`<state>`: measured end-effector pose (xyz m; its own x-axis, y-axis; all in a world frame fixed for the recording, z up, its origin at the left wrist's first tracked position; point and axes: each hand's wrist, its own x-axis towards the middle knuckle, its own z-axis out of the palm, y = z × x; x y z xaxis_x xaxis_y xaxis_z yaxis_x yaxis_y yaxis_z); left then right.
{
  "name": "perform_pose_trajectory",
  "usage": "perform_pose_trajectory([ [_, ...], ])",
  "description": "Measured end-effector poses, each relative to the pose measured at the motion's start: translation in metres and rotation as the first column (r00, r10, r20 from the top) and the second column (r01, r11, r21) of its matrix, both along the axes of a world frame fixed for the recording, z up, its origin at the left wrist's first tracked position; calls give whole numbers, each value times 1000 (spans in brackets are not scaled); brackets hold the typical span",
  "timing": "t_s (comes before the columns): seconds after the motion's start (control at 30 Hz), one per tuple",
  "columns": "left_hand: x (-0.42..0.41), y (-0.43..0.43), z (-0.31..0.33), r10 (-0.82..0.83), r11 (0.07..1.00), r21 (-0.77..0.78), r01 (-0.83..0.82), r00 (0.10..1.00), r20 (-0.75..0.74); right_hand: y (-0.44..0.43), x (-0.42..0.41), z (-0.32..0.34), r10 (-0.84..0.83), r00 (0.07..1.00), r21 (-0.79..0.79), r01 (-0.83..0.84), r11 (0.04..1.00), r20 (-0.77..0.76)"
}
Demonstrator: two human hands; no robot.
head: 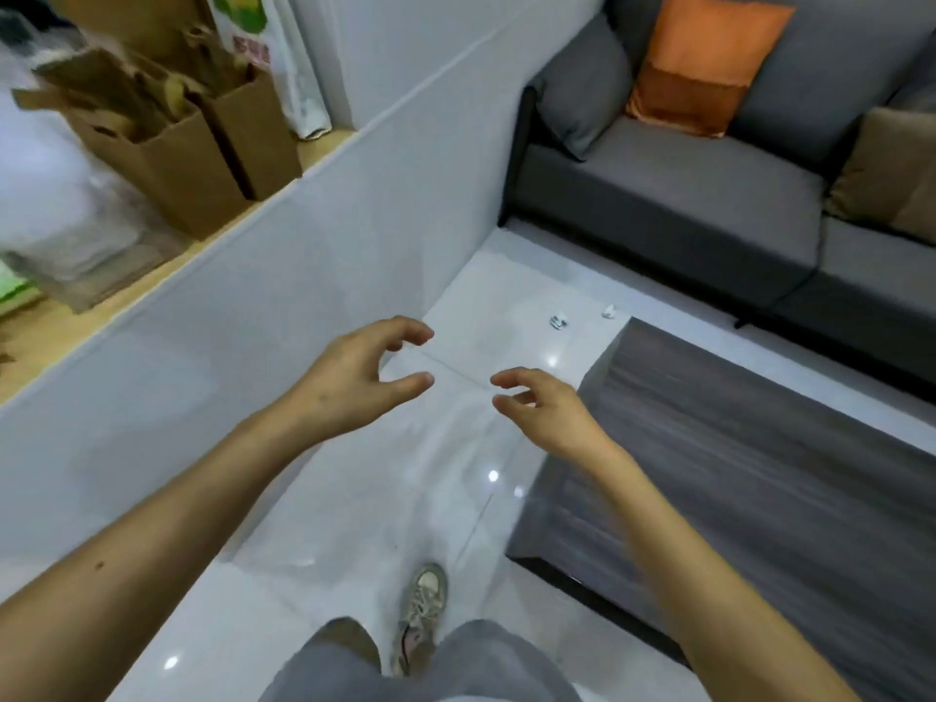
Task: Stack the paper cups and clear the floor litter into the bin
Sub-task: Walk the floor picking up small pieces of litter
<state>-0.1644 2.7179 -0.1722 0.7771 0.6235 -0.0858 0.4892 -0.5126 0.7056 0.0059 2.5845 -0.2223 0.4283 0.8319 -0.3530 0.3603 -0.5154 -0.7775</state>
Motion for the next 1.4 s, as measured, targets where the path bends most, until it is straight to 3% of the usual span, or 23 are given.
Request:
perform_pose_trajectory([
  [0.37,223,182,-29,-307,952,-38,305,951,-38,113,174,-41,-314,949,-66,313,947,-9],
  [0.7,467,283,-131,-629,777,-154,610,759,-168,194,331,-126,-564,825,-155,553,818,-29],
  [0.87,568,304,-251,-684,729,-157,666,703,-197,222,393,-237,-617,779,-208,588,781,-114],
  [1.13,661,324,-568,-770,631,-164,758,584,-258,253,433,-531,-703,699,-332,637,695,-130],
  [1.3,686,341,-748,-824,522,-95,848,472,-313,263,443,-699,-637,756,-382,550,742,-149],
  [1.4,704,348,-814,-844,445,4,895,422,-330,264,437,-755,-597,787,-371,514,774,-156],
])
